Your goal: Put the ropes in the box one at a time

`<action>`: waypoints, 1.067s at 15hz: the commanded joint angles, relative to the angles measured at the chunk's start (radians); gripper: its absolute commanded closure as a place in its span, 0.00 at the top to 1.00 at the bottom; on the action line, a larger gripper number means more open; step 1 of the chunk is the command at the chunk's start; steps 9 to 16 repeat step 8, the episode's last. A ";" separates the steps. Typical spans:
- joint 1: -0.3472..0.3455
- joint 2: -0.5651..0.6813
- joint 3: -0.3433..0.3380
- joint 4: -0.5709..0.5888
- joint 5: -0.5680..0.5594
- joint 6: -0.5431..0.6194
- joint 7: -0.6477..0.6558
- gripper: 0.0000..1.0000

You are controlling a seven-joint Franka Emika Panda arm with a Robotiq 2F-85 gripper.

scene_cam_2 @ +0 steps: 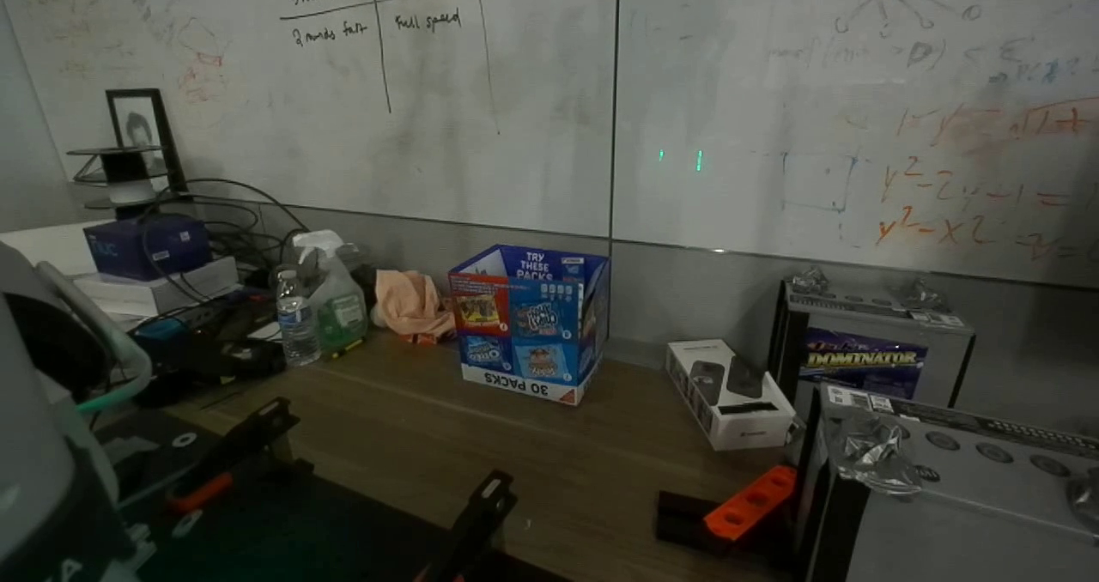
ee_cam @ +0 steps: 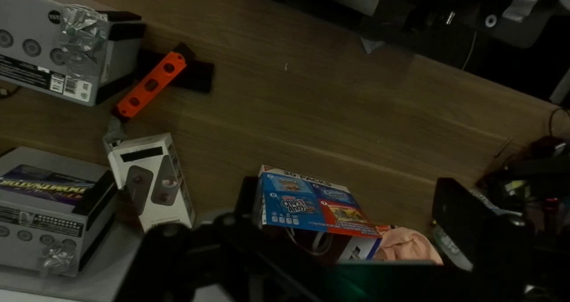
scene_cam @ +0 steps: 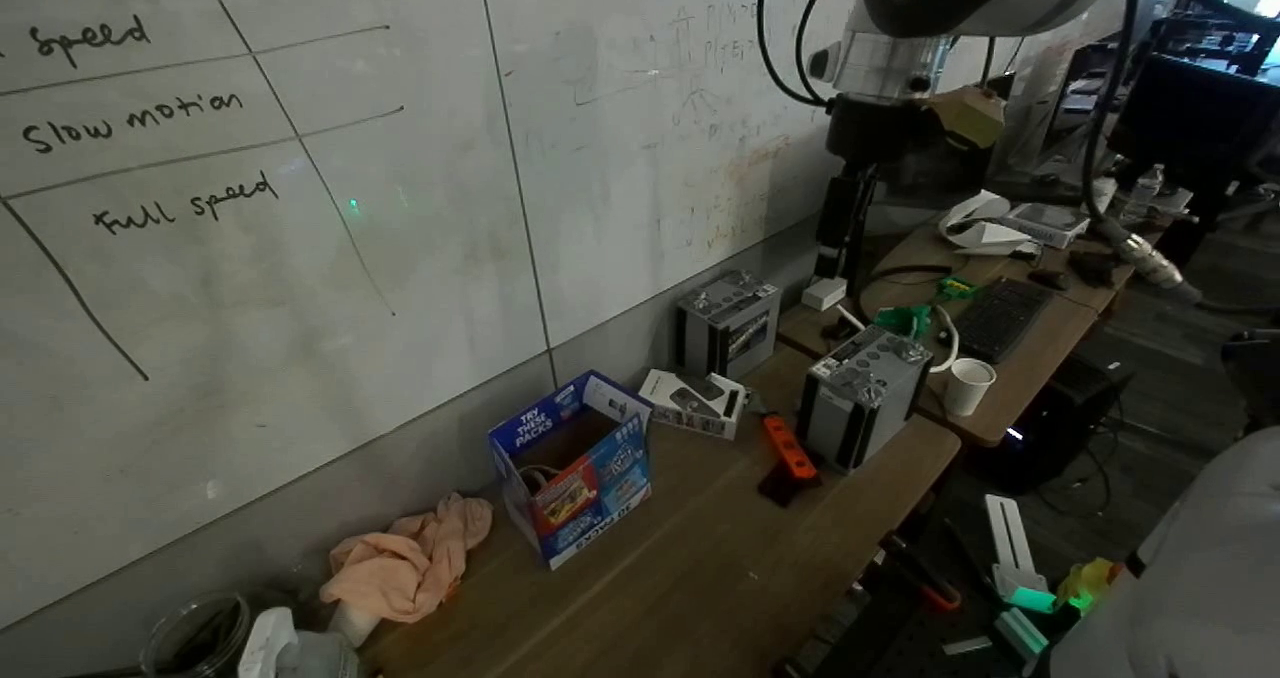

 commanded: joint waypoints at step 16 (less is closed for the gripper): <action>0.019 -0.001 -0.005 -0.021 -0.003 -0.003 -0.013 1.00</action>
